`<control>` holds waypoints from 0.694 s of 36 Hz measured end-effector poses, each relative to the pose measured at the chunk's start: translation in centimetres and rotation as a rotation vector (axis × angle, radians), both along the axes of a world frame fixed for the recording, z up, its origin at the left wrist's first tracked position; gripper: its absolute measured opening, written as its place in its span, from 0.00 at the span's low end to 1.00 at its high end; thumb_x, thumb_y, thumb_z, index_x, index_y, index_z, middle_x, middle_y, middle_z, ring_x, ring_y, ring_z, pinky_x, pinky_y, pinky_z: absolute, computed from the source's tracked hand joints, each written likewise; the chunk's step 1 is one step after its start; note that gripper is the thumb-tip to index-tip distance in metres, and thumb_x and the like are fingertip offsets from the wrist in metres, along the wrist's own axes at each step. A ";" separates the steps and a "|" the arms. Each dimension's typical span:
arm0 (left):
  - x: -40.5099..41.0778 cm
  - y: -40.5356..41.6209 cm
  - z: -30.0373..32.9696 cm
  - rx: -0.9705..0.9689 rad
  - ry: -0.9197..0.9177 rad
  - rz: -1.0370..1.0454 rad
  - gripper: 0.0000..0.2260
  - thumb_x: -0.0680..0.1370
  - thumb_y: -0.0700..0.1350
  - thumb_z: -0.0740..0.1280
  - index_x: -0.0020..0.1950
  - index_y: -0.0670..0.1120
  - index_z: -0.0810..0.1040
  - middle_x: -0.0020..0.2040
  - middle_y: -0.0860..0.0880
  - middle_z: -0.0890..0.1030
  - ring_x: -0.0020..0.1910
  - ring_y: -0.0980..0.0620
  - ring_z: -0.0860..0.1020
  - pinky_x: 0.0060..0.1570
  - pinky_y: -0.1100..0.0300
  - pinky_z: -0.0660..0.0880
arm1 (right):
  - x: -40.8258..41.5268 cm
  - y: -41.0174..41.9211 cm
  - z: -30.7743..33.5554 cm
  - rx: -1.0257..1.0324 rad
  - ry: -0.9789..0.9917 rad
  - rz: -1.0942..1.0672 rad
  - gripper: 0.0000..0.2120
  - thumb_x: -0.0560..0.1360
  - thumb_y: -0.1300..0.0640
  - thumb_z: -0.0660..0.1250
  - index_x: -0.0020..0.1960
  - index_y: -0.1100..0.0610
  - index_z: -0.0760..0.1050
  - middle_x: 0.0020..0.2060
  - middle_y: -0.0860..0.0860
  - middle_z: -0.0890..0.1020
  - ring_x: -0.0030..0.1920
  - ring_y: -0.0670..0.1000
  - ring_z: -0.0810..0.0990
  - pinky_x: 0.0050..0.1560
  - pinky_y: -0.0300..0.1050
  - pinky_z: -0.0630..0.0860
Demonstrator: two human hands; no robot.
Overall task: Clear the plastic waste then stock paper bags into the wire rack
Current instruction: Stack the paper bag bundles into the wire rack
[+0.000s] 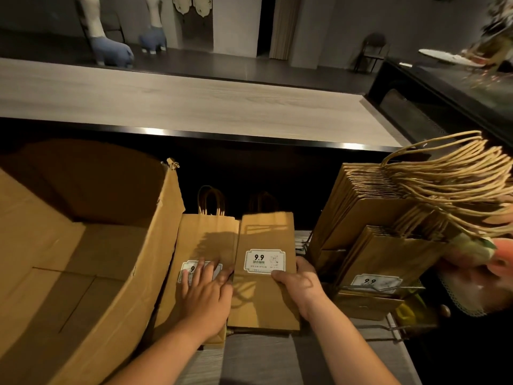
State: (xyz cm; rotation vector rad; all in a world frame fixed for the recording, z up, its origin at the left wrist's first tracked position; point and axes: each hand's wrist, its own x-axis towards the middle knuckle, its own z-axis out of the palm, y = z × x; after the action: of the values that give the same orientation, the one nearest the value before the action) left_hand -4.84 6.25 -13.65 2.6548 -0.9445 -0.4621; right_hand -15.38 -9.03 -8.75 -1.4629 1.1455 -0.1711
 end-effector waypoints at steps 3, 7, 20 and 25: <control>0.1 0.0 0.4 -0.051 0.036 0.046 0.37 0.73 0.66 0.29 0.75 0.59 0.61 0.79 0.54 0.52 0.78 0.53 0.42 0.73 0.47 0.32 | -0.6 1.4 1.0 -0.285 0.083 0.066 0.23 0.75 0.56 0.70 0.68 0.50 0.69 0.59 0.46 0.80 0.55 0.47 0.79 0.51 0.42 0.78; 0.2 -0.4 2.5 -0.149 0.067 0.140 0.27 0.80 0.62 0.40 0.69 0.57 0.70 0.75 0.57 0.62 0.77 0.56 0.50 0.70 0.39 0.29 | -2.5 3.2 3.9 -0.470 -0.016 0.141 0.20 0.77 0.58 0.68 0.66 0.44 0.68 0.58 0.39 0.78 0.59 0.40 0.76 0.56 0.30 0.74; -2.9 -1.1 11.3 -0.992 0.810 0.258 0.11 0.75 0.33 0.67 0.49 0.48 0.76 0.42 0.51 0.85 0.47 0.54 0.82 0.43 0.64 0.75 | -5.1 3.5 6.5 -0.415 -0.356 0.186 0.15 0.76 0.58 0.71 0.57 0.43 0.71 0.51 0.31 0.80 0.54 0.35 0.78 0.52 0.33 0.78; -2.6 -0.5 9.9 -0.997 0.831 0.292 0.03 0.75 0.34 0.68 0.47 0.39 0.80 0.41 0.47 0.85 0.49 0.46 0.82 0.48 0.54 0.77 | -5.2 3.4 5.7 -0.403 -0.381 0.230 0.17 0.76 0.63 0.70 0.55 0.42 0.75 0.51 0.37 0.81 0.55 0.38 0.79 0.54 0.35 0.77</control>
State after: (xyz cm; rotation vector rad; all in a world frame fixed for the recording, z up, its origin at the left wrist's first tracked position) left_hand -7.44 5.75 -3.75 1.4353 -0.3407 -0.6949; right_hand -20.59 -5.64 -3.09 -1.8076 0.6490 -0.5199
